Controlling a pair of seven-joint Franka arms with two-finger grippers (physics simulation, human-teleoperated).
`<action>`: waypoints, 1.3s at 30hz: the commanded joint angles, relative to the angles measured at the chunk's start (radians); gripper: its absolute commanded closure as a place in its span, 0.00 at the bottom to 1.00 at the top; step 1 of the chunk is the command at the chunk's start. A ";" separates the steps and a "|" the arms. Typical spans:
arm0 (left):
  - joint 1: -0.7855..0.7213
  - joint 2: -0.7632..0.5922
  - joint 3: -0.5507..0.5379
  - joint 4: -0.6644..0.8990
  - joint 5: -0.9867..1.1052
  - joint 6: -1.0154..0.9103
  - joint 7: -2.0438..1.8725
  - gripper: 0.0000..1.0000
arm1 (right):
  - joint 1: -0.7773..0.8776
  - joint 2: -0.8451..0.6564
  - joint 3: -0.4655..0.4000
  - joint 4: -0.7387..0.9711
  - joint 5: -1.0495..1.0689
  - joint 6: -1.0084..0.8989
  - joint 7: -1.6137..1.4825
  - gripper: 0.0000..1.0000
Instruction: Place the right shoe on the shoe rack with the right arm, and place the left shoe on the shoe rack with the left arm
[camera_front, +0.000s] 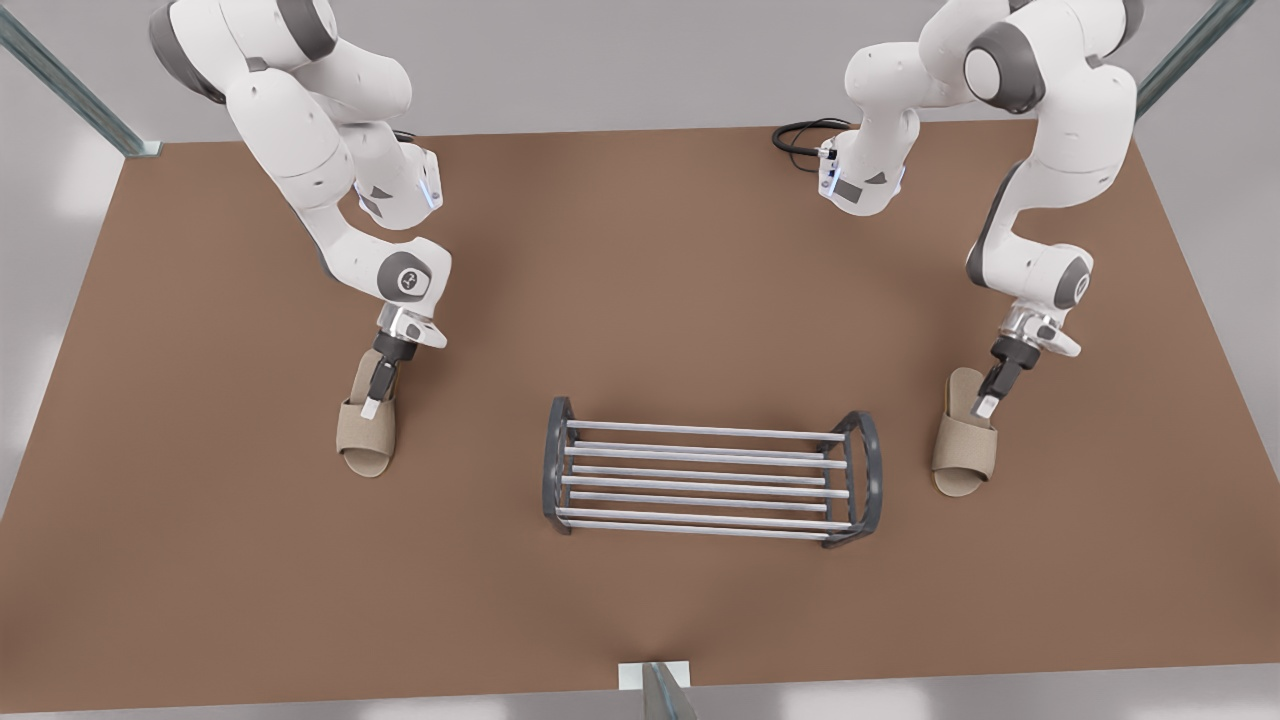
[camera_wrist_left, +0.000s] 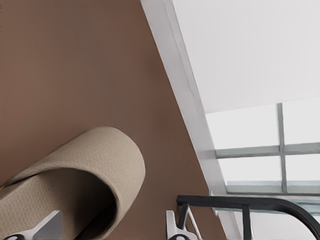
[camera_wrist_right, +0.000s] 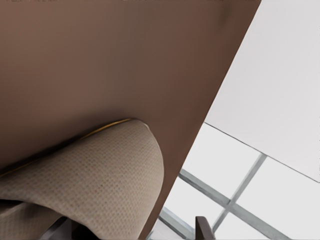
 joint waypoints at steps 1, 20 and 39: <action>0.000 0.005 0.000 0.006 -0.010 -0.003 -0.042 0.00 | -0.001 0.000 0.000 0.000 -0.015 -0.007 0.039 0.06; -0.001 0.073 -0.045 0.086 -0.053 0.002 -0.042 0.00 | -0.001 -0.006 0.000 0.003 -0.024 -0.013 0.034 0.79; -0.034 0.054 -0.043 0.109 -0.050 0.154 -0.045 0.13 | -0.033 -0.397 0.007 0.210 -0.012 0.700 0.062 0.79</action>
